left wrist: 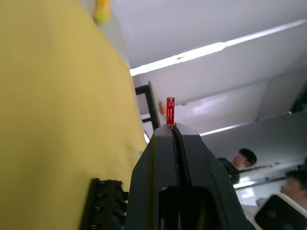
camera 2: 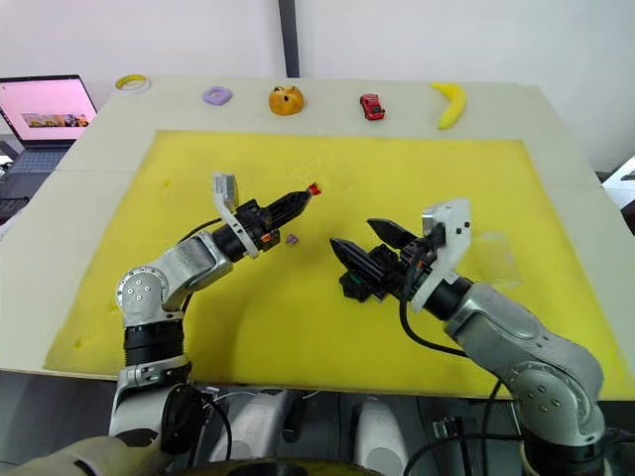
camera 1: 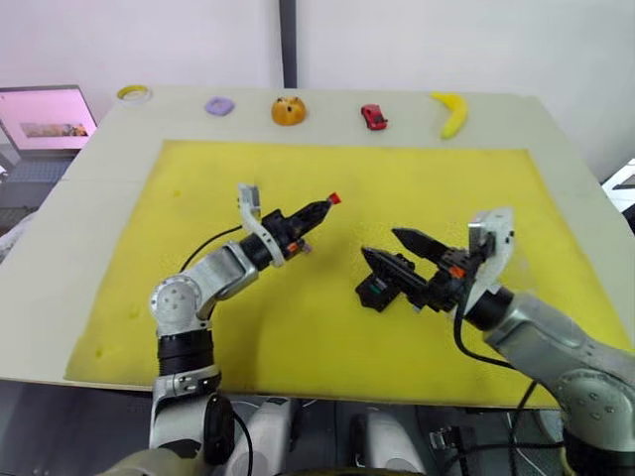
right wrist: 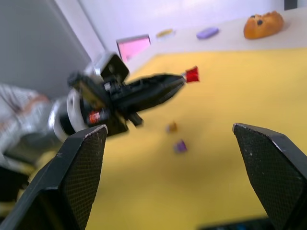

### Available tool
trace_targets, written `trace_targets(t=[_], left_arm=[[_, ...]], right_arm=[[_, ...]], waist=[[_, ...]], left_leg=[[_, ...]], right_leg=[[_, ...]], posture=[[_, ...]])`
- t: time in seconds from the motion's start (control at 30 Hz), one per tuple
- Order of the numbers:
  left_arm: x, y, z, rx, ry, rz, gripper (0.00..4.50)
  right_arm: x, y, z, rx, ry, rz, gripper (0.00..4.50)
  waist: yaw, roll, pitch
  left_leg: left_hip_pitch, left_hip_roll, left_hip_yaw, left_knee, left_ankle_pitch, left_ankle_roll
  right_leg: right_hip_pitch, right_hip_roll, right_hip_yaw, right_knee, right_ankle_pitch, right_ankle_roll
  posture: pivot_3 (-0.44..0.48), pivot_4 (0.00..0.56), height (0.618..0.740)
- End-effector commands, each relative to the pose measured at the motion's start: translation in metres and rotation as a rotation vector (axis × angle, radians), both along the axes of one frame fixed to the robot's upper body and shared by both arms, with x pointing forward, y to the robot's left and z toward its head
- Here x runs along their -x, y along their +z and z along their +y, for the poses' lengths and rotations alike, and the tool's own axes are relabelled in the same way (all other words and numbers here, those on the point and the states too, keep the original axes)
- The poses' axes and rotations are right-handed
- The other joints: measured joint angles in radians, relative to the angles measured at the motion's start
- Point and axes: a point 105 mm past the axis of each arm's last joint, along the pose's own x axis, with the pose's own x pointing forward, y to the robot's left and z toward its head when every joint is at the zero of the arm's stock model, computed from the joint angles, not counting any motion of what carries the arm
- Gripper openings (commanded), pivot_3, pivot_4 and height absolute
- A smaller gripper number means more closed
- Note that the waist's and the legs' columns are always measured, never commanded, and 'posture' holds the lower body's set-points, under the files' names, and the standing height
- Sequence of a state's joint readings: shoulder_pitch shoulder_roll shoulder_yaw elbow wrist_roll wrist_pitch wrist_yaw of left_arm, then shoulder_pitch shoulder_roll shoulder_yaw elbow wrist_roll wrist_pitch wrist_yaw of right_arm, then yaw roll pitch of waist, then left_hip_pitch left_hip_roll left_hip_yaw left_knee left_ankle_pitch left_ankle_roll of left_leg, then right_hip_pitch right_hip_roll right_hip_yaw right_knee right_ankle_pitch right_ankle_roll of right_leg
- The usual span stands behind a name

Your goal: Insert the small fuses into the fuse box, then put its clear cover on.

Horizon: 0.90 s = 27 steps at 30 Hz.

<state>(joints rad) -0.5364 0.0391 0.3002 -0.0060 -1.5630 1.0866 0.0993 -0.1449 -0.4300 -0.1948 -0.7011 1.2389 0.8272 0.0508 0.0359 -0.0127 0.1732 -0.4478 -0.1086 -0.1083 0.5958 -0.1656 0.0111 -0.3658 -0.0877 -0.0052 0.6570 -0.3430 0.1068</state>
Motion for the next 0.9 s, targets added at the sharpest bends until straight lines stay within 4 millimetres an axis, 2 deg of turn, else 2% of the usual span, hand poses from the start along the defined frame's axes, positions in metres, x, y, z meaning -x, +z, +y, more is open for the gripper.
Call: trace_targets(t=[0.03, 0.23, 0.4, 0.5, 0.6, 0.9], left_arm=[[0.013, 0.033, -0.007, 0.037, -0.073, -0.115, 0.06], [0.018, 0.045, -0.011, 0.029, -0.122, -0.157, 0.06], [0.018, 0.048, -0.011, 0.022, -0.133, -0.162, 0.06], [0.018, 0.047, -0.011, 0.02, -0.134, -0.159, 0.0], [0.017, 0.045, -0.011, 0.019, -0.126, -0.152, 0.0], [0.015, 0.043, -0.013, 0.026, -0.109, -0.14, 0.0]], right_arm=[[-0.008, 0.009, 0.005, -0.151, -0.003, 0.049, 4.5], [-0.023, 0.017, 0.013, -0.337, 0.001, 0.113, 4.5], [-0.032, 0.024, 0.012, -0.429, -0.02, 0.126, 4.5], [-0.035, 0.025, 0.013, -0.438, -0.023, 0.124, 3.56], [-0.036, 0.025, 0.015, -0.444, -0.019, 0.123, 2.09], [-0.034, 0.026, 0.017, -0.466, -0.007, 0.119, 2.09]], waist=[[0.0, 0.0, 0.0], [0.0, 0.0, 0.0], [-0.001, 0.0, 0.0], [-0.002, 0.0, 0.0], [-0.002, 0.0, 0.0], [-0.005, 0.001, 0.0]], left_leg=[[0.0, 0.0, 0.0, 0.0, 0.0, 0.0], [0.0, 0.0, 0.0, 0.001, 0.001, -0.001], [0.0, 0.0, 0.0, 0.0, 0.002, -0.002], [0.0, 0.0, 0.0, 0.0, 0.002, -0.002], [0.0, 0.0, 0.0, 0.0, 0.002, -0.002], [0.0, 0.0, 0.0, 0.0, 0.002, -0.002]], right_leg=[[-0.001, 0.0, 0.0, 0.001, 0.0, 0.0], [-0.002, 0.0, 0.001, 0.005, 0.0, 0.0], [-0.004, 0.0, 0.001, 0.007, 0.0, 0.0], [-0.004, 0.0, 0.001, 0.008, 0.0, 0.0], [-0.004, 0.0, 0.001, 0.008, 0.0, 0.0], [-0.005, 0.0, 0.001, 0.008, 0.0, 0.0]], posture=[[0.0, 0.15, 0.735], [0.0, 0.15, 0.735], [0.0, 0.15, 0.735], [0.0, 0.15, 0.735], [0.0, 0.15, 0.735], [0.0, 0.15, 0.735]])
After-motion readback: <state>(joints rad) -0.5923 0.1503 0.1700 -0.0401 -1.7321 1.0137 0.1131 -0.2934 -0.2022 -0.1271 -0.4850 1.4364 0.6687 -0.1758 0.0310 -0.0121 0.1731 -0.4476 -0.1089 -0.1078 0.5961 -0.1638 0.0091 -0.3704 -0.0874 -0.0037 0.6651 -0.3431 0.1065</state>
